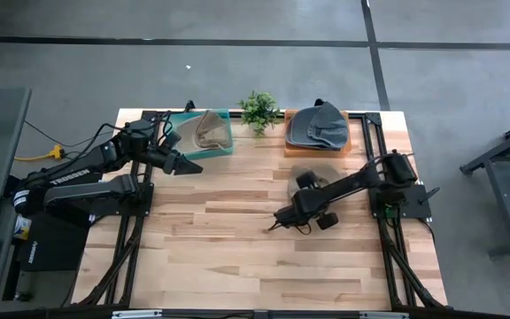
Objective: Pick & Place hat
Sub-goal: Put the brown cap into the blue bin
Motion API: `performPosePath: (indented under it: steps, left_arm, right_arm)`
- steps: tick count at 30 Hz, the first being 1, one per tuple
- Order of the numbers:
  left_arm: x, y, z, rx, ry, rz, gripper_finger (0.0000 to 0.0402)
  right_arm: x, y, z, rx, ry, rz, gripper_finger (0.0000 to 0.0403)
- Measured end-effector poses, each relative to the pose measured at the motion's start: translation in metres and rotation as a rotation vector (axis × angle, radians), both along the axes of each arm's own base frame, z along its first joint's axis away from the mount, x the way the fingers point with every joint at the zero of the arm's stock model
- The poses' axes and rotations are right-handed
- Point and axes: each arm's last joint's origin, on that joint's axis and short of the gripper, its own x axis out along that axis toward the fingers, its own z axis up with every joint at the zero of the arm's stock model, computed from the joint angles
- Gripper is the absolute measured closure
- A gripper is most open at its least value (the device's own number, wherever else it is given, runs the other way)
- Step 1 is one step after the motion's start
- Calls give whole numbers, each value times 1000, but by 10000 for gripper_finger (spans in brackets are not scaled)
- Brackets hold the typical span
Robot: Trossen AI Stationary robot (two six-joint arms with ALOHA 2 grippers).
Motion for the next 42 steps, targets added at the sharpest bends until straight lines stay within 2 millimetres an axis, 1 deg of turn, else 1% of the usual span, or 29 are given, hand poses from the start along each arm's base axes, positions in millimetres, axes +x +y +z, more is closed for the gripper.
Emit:
performPosePath:
  steps: [5,14,23,28,33,39,42]
  left_arm:
    - [0,1,0,-2,4,22,137]
    - [0,1,0,-21,7,32,137]
    - [1,1,2,-43,-7,40,137]
    - [2,2,9,-51,-78,46,137]
    - [4,2,17,-50,-154,48,137]
    - [6,4,23,-60,-208,77,137]
    - [9,6,27,-72,-250,82,137]
  right_arm:
    - [7,3,31,-42,-77,39,402]
    - [34,11,86,-133,-260,178,403]
    - [58,13,151,-276,-495,332,403]
    - [70,14,189,-359,-628,422,403]
    - [79,17,232,-415,-807,478,402]
    - [83,25,278,-459,-1008,563,402]
    - [83,30,294,-452,-1086,615,402]
